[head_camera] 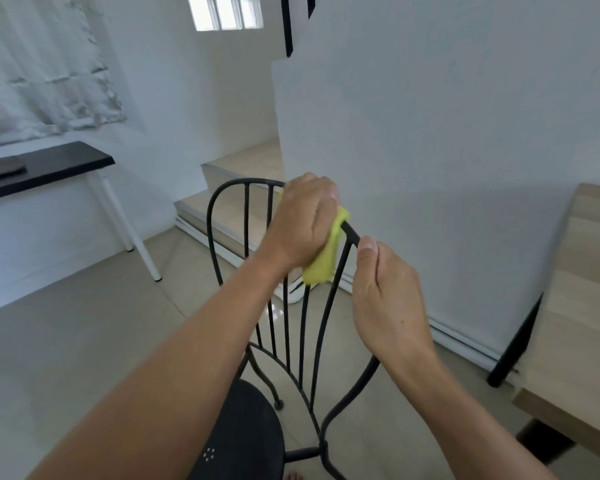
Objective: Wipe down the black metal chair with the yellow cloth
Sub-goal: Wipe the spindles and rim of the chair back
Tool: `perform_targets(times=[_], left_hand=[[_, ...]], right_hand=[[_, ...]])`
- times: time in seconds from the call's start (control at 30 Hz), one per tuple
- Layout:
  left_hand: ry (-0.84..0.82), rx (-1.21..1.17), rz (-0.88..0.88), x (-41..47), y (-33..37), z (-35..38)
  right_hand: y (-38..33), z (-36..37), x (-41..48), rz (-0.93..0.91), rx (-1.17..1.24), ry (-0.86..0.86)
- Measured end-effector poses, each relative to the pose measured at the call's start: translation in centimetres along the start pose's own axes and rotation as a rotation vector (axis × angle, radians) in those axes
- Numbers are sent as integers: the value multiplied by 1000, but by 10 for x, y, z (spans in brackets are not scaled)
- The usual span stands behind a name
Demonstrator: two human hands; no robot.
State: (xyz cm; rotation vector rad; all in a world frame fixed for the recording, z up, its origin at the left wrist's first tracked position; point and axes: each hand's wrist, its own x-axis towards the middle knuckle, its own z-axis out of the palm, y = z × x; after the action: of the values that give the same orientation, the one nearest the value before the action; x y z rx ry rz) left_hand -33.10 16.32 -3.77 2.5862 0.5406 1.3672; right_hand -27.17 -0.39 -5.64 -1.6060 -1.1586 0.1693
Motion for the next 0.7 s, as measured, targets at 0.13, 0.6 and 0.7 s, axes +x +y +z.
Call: perform_targets(times=[0.13,0.6,0.7], left_hand=[[35,84,-122,16,-41,-17],[-52,79,-161,1,-41,-23],[5,54,-115,0,-44,-22]], right_hand=[[-1,-2,1,7,-3,-3],[-15,-9,13,47,-297,-164],[-26,-5,42,25,-492,-219]])
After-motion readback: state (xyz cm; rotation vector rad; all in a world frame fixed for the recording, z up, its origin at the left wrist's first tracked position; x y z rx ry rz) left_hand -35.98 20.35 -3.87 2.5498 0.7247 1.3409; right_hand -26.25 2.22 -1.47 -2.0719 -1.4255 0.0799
